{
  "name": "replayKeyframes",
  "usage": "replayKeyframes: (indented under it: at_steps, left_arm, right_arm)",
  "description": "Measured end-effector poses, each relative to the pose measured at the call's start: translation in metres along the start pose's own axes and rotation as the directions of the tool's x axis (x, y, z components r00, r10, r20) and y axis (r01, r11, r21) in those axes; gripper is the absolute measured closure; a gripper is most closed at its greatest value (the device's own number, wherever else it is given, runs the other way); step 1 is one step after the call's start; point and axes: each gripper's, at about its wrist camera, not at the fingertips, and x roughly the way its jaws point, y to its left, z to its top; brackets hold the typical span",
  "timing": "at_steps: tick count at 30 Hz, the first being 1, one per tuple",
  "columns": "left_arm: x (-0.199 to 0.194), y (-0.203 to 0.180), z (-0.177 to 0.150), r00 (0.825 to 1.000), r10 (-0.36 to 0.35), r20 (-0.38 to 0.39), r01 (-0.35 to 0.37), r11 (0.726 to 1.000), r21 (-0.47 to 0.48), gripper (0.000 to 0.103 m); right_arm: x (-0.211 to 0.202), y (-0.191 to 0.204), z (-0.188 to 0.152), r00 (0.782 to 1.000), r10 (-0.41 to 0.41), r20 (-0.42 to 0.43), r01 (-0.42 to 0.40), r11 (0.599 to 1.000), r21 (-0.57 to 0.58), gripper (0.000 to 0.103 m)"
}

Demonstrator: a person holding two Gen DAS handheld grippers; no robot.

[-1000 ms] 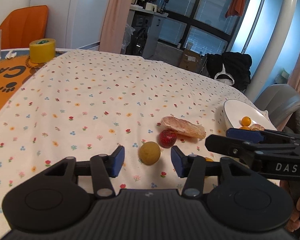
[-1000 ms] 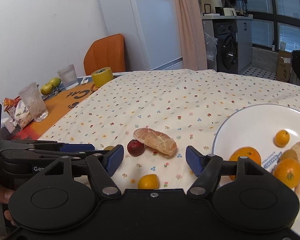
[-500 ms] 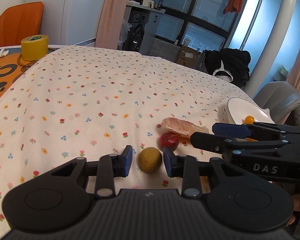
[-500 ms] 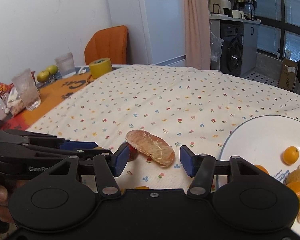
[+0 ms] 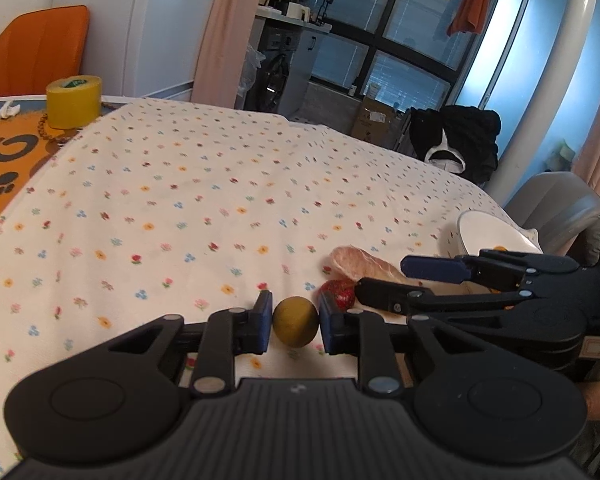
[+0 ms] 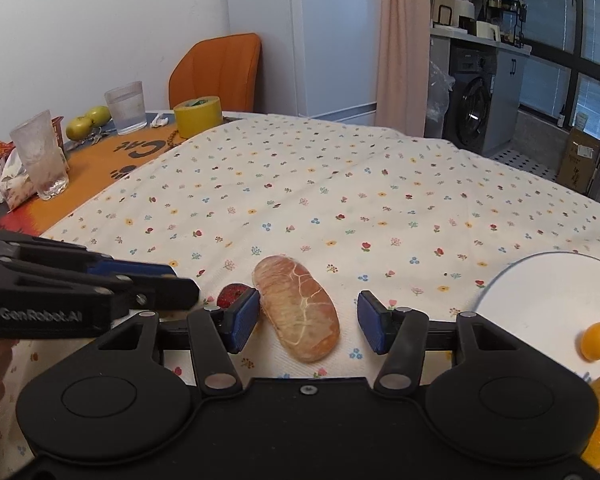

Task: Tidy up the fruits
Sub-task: 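Close the right gripper on the pomelo piece while the left gripper grasps the brown fruit, then carry the pomelo piece with the right gripper while the left gripper carries the brown fruit to the plate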

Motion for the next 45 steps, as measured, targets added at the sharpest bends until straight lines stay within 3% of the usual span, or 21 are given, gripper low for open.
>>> replayKeyframes:
  at_steps: [8,13,28,45]
  left_arm:
    - [-0.007,0.009,0.002,1.0,0.018,0.013,-0.017,1.0,-0.015,0.08]
    - [-0.012,0.012,0.002,1.0,0.023,0.021,-0.023,0.999,-0.026,0.08]
    - [-0.029,-0.005,0.004,0.998,0.009,0.061,-0.008,1.0,-0.012,0.08]
    - [-0.029,-0.057,0.015,0.994,-0.061,0.091,0.055,0.997,0.061,0.08]
  right_arm:
    - [0.014,0.009,0.002,1.0,-0.017,-0.025,0.016,0.999,-0.038,0.051]
    - [0.015,0.011,0.006,0.999,-0.013,-0.03,0.012,0.999,-0.048,0.068]
    - [-0.026,0.008,0.006,0.999,-0.01,0.032,0.01,1.0,-0.019,0.069]
    - [-0.075,-0.039,0.0,0.989,-0.107,0.098,0.102,0.993,0.05,0.069]
